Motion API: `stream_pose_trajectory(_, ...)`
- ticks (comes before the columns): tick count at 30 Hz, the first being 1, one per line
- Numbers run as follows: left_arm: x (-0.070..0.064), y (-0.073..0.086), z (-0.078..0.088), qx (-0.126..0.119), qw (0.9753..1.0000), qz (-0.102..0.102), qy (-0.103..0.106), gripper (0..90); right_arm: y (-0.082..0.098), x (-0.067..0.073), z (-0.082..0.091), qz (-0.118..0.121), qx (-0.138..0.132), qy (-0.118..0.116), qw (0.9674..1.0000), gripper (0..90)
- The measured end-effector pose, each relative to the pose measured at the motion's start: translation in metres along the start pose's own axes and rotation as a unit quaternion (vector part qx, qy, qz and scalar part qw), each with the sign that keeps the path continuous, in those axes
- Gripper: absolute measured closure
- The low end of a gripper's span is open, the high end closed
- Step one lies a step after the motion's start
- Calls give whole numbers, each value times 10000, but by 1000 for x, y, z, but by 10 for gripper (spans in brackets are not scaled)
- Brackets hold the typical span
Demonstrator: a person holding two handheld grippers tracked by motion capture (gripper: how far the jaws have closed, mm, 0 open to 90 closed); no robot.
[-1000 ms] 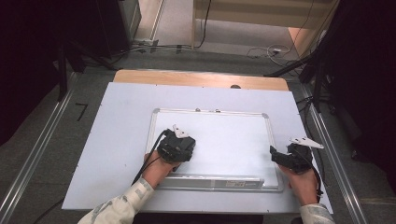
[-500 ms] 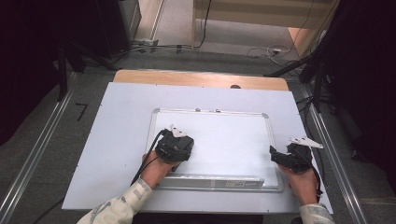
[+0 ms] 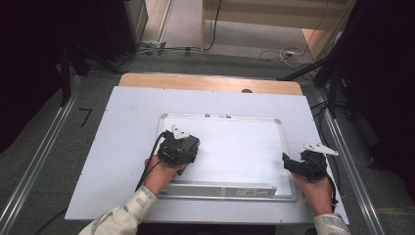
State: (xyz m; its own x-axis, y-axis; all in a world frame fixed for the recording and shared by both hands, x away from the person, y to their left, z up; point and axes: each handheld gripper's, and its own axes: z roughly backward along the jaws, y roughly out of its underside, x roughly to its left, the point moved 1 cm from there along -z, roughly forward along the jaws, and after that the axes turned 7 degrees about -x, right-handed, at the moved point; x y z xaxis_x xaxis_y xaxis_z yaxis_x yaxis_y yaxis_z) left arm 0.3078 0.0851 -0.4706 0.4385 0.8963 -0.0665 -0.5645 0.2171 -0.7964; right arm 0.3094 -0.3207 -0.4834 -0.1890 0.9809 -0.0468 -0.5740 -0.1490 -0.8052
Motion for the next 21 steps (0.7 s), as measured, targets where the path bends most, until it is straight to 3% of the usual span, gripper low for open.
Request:
stream_pose_trajectory(8,17,-10,6,-189,9993,277,-182,400,0,-1,0,-1,0,11,10000,152)
stream_pose_trajectory(21,37,-16,0,-198,9971,563,-472,400,0,-1,0,1,-8,6,10000,152)
